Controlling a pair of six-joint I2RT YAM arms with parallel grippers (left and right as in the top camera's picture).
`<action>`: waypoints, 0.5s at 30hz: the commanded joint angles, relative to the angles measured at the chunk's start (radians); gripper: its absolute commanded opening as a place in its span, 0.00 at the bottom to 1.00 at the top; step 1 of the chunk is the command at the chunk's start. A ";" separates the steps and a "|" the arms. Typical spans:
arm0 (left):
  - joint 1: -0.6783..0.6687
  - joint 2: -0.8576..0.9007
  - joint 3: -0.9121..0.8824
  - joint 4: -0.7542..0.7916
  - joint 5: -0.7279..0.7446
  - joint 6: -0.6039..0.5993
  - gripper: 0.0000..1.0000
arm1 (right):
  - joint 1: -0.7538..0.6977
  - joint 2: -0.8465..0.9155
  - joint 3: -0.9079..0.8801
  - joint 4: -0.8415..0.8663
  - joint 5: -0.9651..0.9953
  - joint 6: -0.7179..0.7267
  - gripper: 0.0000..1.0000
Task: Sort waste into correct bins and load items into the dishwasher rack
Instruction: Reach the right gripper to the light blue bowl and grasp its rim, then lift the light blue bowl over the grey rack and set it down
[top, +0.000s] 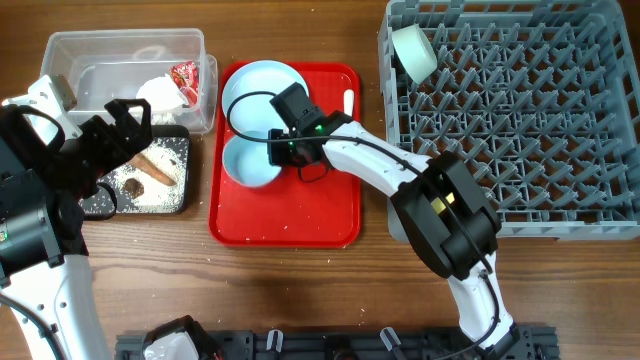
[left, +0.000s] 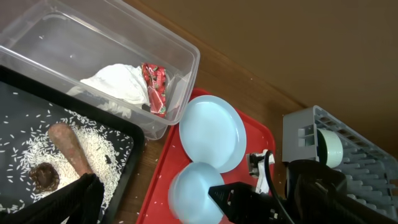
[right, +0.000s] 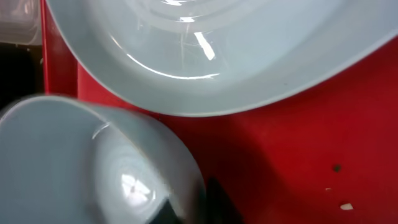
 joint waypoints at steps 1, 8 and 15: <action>-0.001 0.000 0.010 0.002 0.001 0.023 1.00 | -0.010 0.008 0.017 -0.018 -0.010 -0.002 0.04; -0.001 0.000 0.010 0.002 0.001 0.024 1.00 | -0.036 -0.078 0.027 -0.123 0.014 -0.155 0.04; -0.001 0.000 0.010 0.002 0.001 0.024 1.00 | -0.050 -0.158 0.061 -0.249 0.116 -0.232 0.04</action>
